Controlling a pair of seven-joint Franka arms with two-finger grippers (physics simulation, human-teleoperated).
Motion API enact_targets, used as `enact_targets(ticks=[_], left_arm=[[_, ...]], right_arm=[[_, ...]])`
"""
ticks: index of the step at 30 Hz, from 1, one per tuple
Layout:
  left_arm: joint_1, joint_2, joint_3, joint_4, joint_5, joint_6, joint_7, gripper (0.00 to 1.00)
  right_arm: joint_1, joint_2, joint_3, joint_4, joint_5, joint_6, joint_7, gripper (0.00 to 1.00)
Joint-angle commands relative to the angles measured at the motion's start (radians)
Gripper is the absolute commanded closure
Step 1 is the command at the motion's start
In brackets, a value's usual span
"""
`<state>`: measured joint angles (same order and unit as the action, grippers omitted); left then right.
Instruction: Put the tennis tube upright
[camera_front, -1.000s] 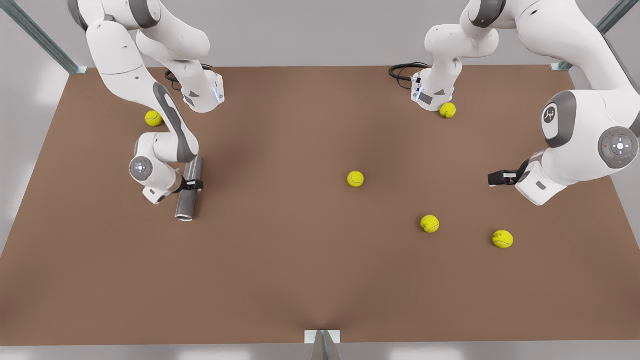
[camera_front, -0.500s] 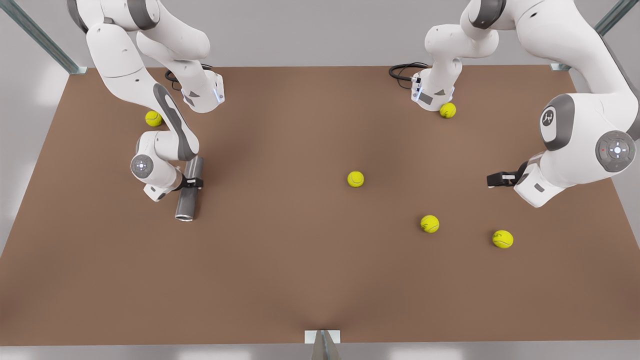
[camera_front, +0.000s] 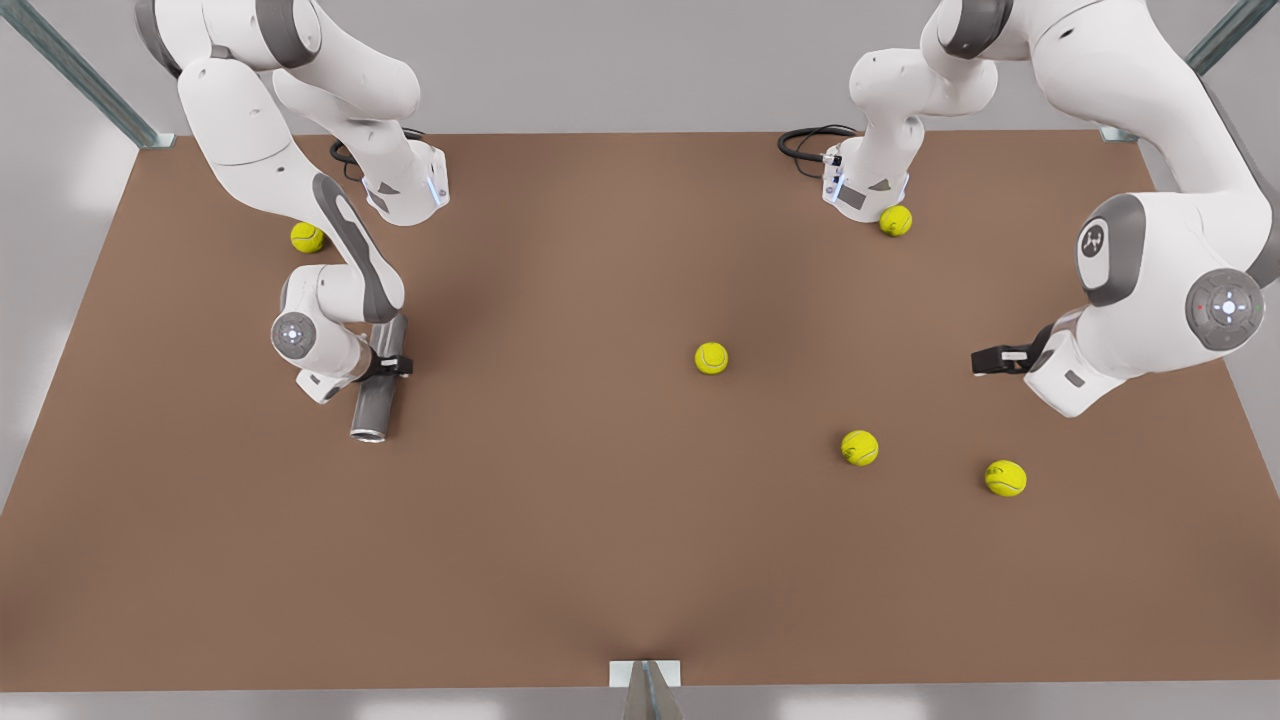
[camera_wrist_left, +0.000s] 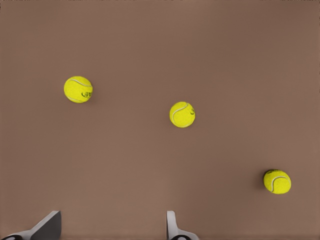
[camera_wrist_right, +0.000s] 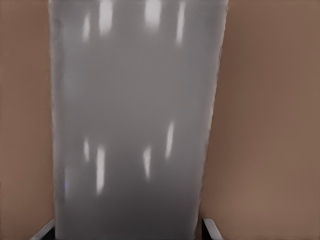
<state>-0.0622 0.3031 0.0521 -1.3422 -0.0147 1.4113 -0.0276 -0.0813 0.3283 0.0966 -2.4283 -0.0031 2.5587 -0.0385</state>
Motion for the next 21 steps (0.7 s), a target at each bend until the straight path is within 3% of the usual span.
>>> enact_targets(ticks=[1, 5, 15, 21], left_arm=[[0.001, -0.001, 0.0, 0.0, -0.001, 0.0, 0.0, 0.0], [0.002, 0.002, 0.0, 0.0, -0.001, 0.003, 0.0, 0.0], [0.002, 0.002, 0.0, 0.002, -0.001, 0.001, 0.0, 0.0], [0.001, 0.002, 0.0, 0.0, -0.001, 0.001, 0.0, 0.0]], right_arm=[[0.0, 0.0, 0.0, 0.0, 0.0, 0.0, 0.0, 0.05], [0.0, 0.0, 0.0, 0.0, 0.0, 0.0, 0.0, 0.22], [0.002, 0.005, 0.0, 0.002, 0.0, 0.0, 0.0, 0.39], [0.002, 0.002, 0.003, 0.006, 0.0, -0.008, 0.003, 0.39]])
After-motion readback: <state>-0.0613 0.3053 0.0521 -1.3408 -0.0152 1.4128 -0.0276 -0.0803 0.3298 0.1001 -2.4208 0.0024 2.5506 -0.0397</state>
